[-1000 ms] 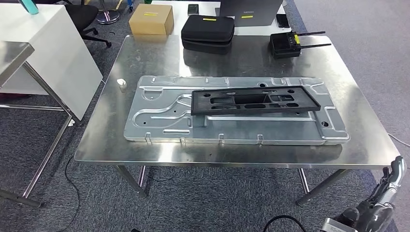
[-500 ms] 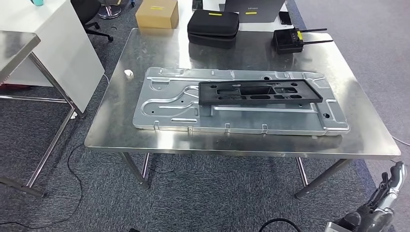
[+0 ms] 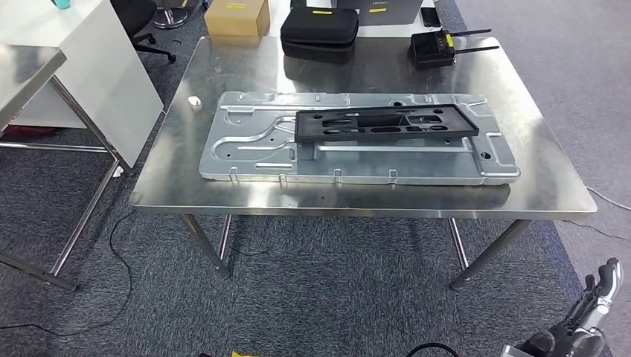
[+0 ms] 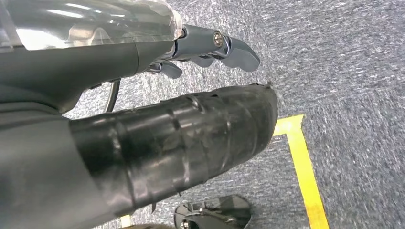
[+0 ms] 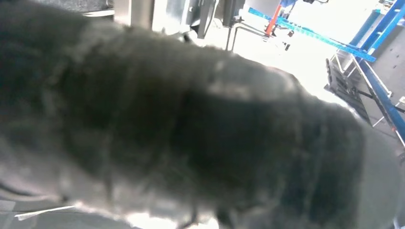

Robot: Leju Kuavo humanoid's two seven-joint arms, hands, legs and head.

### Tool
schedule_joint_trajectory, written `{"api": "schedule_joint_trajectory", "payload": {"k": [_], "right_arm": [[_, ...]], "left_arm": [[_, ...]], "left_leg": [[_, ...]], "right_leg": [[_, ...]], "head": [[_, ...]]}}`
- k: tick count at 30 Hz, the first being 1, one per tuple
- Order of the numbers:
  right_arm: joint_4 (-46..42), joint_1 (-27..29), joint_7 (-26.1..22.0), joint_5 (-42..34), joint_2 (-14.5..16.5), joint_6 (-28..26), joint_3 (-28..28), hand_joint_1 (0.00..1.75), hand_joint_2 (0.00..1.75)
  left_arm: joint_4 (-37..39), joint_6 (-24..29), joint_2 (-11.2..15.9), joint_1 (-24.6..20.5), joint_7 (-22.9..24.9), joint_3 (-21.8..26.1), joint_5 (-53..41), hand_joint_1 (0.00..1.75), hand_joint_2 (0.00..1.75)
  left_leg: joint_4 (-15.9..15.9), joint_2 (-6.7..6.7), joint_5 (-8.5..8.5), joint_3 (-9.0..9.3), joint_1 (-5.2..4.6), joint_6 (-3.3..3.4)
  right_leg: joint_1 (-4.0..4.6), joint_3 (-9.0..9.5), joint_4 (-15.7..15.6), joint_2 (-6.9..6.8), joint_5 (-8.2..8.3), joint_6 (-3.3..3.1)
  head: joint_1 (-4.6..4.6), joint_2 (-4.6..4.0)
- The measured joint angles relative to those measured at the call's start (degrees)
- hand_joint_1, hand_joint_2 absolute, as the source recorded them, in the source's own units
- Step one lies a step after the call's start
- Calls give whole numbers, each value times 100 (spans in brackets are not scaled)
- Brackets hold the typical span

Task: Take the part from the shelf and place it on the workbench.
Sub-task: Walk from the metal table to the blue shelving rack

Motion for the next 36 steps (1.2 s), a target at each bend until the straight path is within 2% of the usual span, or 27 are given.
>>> {"api": "schedule_joint_trajectory", "payload": {"k": [1,2,4,5,7,9,10,11,12,14,15,16,17,19,20,21,22,24,25,26,27,29,31,32,34,35,36], "right_arm": [[2,14,-7,-7,19,1,-15,0,0],[4,28,-16,-14,38,1,-33,0,0],[7,59,-45,-28,67,2,-76,0,0],[7,78,-62,-32,77,2,-101,0,0],[7,106,-89,-34,93,2,-144,0,0],[8,120,-99,-34,105,1,-177,0,0],[11,126,-101,-34,108,1,-190,0,0],[16,129,-104,-34,110,1,-202,0,0],[22,131,-105,-31,111,2,-209,0,0],[30,129,-109,-21,115,2,-216,0,0],[31,125,-111,-15,119,1,-216,0,0],[31,125,-113,-10,124,1,-218,0,0],[32,126,-115,-6,131,1,-221,0,0],[34,131,-119,3,146,1,-227,0,0],[35,129,-120,10,156,1,-229,0,0],[36,126,-121,17,167,1,-230,0,0],[37,124,-121,23,179,2,-231,0,0],[50,121,-120,30,197,2,-234,0,0],[62,121,-120,31,203,2,-235,0,0],[75,120,-119,31,206,2,-235,0,0],[89,119,-118,31,207,2,-235,0,0],[110,115,-115,32,208,2,-235,0,0],[120,109,-116,37,210,2,-235,0,0],[122,105,-117,40,211,2,-235,0,0],[127,98,-118,46,215,2,-235,0,0],[128,99,-116,46,216,2,-235,0,0],[130,100,-115,48,217,2,-235,0,0]], "left_arm": [[0,5,1,-1,-1,16,2,0,0],[0,8,3,-2,-1,28,3,0,0],[1,10,3,5,0,40,4,0,0],[1,11,2,3,1,42,5,0,0],[0,11,-1,3,1,44,5,0,0],[0,11,0,9,1,44,4,0,0],[0,11,1,13,1,44,5,0,0],[0,11,1,14,1,44,4,0,0],[0,11,2,14,1,44,2,0,0],[0,9,2,13,4,44,-7,0,0],[0,8,2,12,6,45,-10,0,0],[0,5,2,11,8,45,-12,0,0],[0,3,2,9,9,45,-14,0,0],[0,0,3,12,10,44,-28,0,0],[0,0,5,14,9,44,-36,0,0],[0,-1,7,19,5,44,-43,0,0],[0,-2,9,22,-2,44,-45,0,0],[0,-2,13,24,-19,44,-42,0,0],[0,-3,15,25,-25,44,-38,0,0],[0,-3,18,25,-27,44,-34,0,0],[0,-4,21,24,-26,45,-31,0,0],[0,-4,25,18,-20,45,-30,0,0],[1,-5,28,7,-7,45,-31,0,0],[1,-5,29,2,-1,44,-32,0,0],[1,-7,32,10,8,45,-32,0,0],[1,-8,32,13,11,46,-32,0,0],[1,-9,32,14,14,46,-32,0,0]], "left_leg": [[-223,-3,4,123,-14,29],[-298,-5,-4,141,-31,56],[-320,5,79,70,-18,122],[-333,14,130,24,-4,168],[-358,39,249,-103,19,247],[-350,50,358,-248,12,274],[-341,56,412,-320,9,271],[-328,58,464,-391,8,264],[-312,59,511,-460,8,254],[-271,54,588,-575,7,223],[-251,50,622,-617,2,198],[-239,47,657,-639,-3,166],[-238,47,696,-653,-5,130],[-260,43,770,-668,-7,54],[-238,36,740,-693,0,21],[-136,27,609,-743,3,-7],[82,19,377,-823,9,-28],[787,14,-188,-1017,19,-61],[1107,14,-345,-1070,21,-73],[1280,15,-361,-1048,21,-79],[1245,15,-256,-924,21,-77],[623,12,10,-401,20,-43],[-112,6,49,82,-2,10],[-297,3,16,180,-15,35],[-356,8,52,143,-22,100],[-374,19,97,112,-14,143],[-391,30,154,64,-3,197]], "right_leg": [[4,-14,21,1,28,30],[5,-24,24,1,64,64],[3,-41,29,11,113,133],[0,-80,83,18,40,165],[-22,-237,491,31,-391,220],[-41,-427,1184,30,-892,267],[-50,-457,1448,30,-990,282],[-55,-397,1543,30,-963,290],[-59,-228,1424,29,-837,289],[-58,355,671,29,-588,256],[-44,628,259,31,-555,231],[-27,804,-37,32,-565,202],[-8,879,-193,33,-596,175],[-1,838,-250,30,-533,105],[-14,802,-267,21,-480,64],[-29,751,-289,11,-421,20],[-44,689,-302,1,-360,-15],[-39,536,-287,-11,-258,-51],[-36,455,-270,-14,-206,-52],[-34,371,-247,-16,-157,-47],[-33,290,-219,-17,-112,-37],[-32,146,-144,-16,-39,-2],[-19,53,-65,-16,20,52],[-14,33,-41,-18,53,84],[-10,14,-41,-17,124,154],[-16,-11,-18,-8,107,186],[-21,-59,71,3,-5,218]], "head": [[0,0],[2,0],[2,0],[6,0],[11,0],[14,0],[14,0],[14,0],[14,0],[13,0],[11,0],[11,0],[14,0],[26,0],[29,0],[24,0],[16,0],[5,0],[5,0],[5,0],[5,0],[4,0],[8,0],[4,0],[4,0],[3,0],[9,0]]}}
